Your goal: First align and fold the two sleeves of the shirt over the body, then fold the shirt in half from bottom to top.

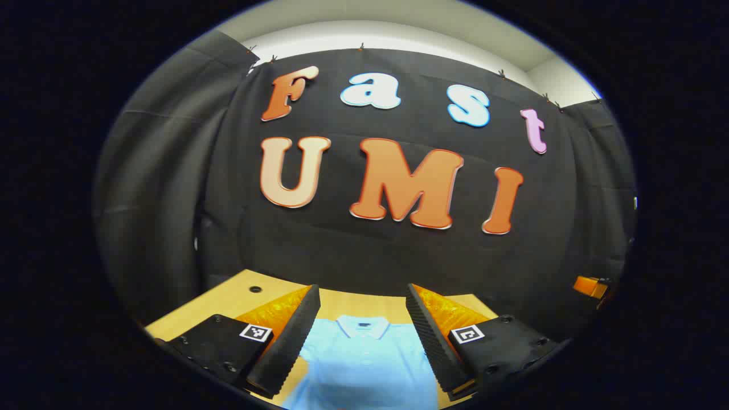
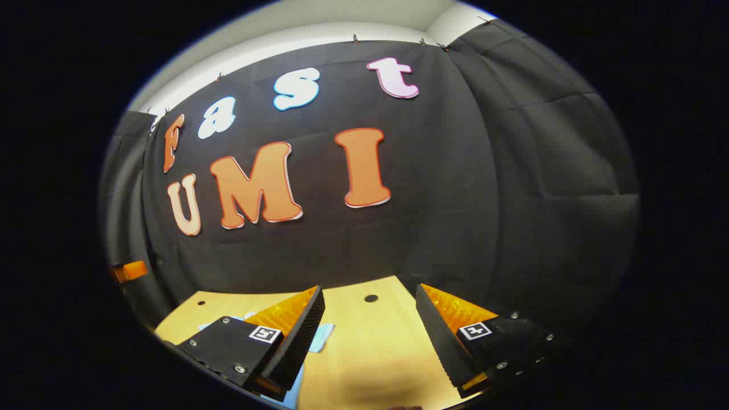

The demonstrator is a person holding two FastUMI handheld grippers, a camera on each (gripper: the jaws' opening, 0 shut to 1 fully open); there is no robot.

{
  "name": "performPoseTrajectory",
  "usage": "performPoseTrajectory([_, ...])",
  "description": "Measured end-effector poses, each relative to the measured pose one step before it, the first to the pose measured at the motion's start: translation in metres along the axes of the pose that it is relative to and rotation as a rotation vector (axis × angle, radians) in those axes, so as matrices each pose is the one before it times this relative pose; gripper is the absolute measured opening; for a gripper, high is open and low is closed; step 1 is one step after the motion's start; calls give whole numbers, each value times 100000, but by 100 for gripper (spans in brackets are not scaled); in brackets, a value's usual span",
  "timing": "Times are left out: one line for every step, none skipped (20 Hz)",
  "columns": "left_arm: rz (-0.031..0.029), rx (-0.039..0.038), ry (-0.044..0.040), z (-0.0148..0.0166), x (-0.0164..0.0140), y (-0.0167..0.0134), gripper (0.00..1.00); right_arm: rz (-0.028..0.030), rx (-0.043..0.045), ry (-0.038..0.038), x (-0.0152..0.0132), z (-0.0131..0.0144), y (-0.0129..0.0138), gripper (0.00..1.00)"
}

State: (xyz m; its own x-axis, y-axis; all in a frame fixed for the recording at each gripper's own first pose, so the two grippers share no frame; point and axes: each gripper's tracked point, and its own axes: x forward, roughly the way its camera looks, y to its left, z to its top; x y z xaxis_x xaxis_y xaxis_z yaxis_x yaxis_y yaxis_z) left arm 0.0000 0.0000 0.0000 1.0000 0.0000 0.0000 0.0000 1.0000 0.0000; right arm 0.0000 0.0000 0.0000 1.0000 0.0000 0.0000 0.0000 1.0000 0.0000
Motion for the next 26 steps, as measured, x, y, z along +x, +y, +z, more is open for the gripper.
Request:
performPoseTrajectory([828, 417, 30, -177, 391, 2440, 100, 759, 1435, 20, 90, -42, 2301, 98])
performPoseTrajectory([8, -284, 1047, -59, 380, 2101, 98, -401, -455, 1180, 319, -696, 1886, 98])
performPoseTrajectory([-141, -234, 1219, -215, 953, 2293, 98, -1072, -1892, 626, 320, -491, 1864, 98])
performPoseTrajectory([399, 456, 369, 114, 687, 2244, 99, -1872, -1838, -218, 195, -112, 1471, 98])
performPoseTrajectory([1154, 548, 621, 83, 733, 2172, 98, -2169, -857, -2, 239, 0, 1407, 100])
performPoseTrajectory([-429, 87, 285, 167, 701, 1762, 98, -1562, 690, 324, 91, -157, 1454, 98])
performPoseTrajectory([-1036, -687, 246, 46, 381, 1263, 98, -83, 1692, 7, 32, -45, 1590, 100])
performPoseTrajectory([136, -1218, 604, 378, 520, 1294, 98, 220, 1484, 224, -15, 1, 1551, 100])
performPoseTrajectory([474, -1072, -580, 292, 513, 1287, 99, 388, 154, 463, -70, -282, 1211, 100])
performPoseTrajectory([593, -590, -1031, 551, 473, 1031, 99, 147, -1521, 11, 14, -58, 878, 98])
performPoseTrajectory([573, -113, -309, 300, 538, 593, 99, -617, -2420, 1, 46, 53, 469, 98])
performPoseTrajectory([538, -167, 137, -41, 412, 572, 99, -626, -2363, 106, 17, 92, 291, 98])
performPoseTrajectory([622, -141, 495, -294, 546, 480, 99, 29, -1745, 91, 101, 75, 448, 100])
performPoseTrajectory([193, 116, 919, -332, 246, 180, 99, 353, -1141, -242, 153, 185, 275, 98])
performPoseTrajectory([1010, 590, 967, -367, 120, 209, 99, 456, -1046, -294, 241, 52, 158, 98])
performPoseTrajectory([1268, 932, 719, -271, 247, 123, 99, 314, -864, 363, 321, 42, 87, 98])
performPoseTrajectory([1468, 825, 169, 15, 288, 4, 99, 998, -143, 1208, 380, -104, 147, 98])
performPoseTrajectory([-3, 949, -299, 177, -10, -338, 99, 931, 683, 1567, 337, -161, 102, 98])
performPoseTrajectory([-998, 1183, -637, 283, 153, -588, 99, 924, 792, 936, 284, -55, -74, 98])
performPoseTrajectory([-54, 1259, -896, 341, 216, -299, 99, 345, 285, 702, 265, -67, -88, 98])
performPoseTrajectory([199, 608, -853, 334, 69, -371, 99, 291, -376, 801, 262, -223, -219, 98])
performPoseTrajectory([-292, -245, -475, 20, 199, -525, 98, 300, -806, 851, 197, -158, -254, 98])
performPoseTrajectory([-904, -533, -47, 131, 203, -695, 99, 73, -939, 607, 209, -215, -246, 98])
performPoseTrajectory([-618, -279, 449, -208, -137, -550, 99, -117, -425, 560, 210, -203, -290, 98])
performPoseTrajectory([-347, 199, 405, -222, 88, -494, 99, 276, -300, 1260, 296, -377, -145, 98])
performPoseTrajectory([-70, 428, 330, -343, -57, -252, 99, -42, 219, 2491, 404, -587, -195, 98])
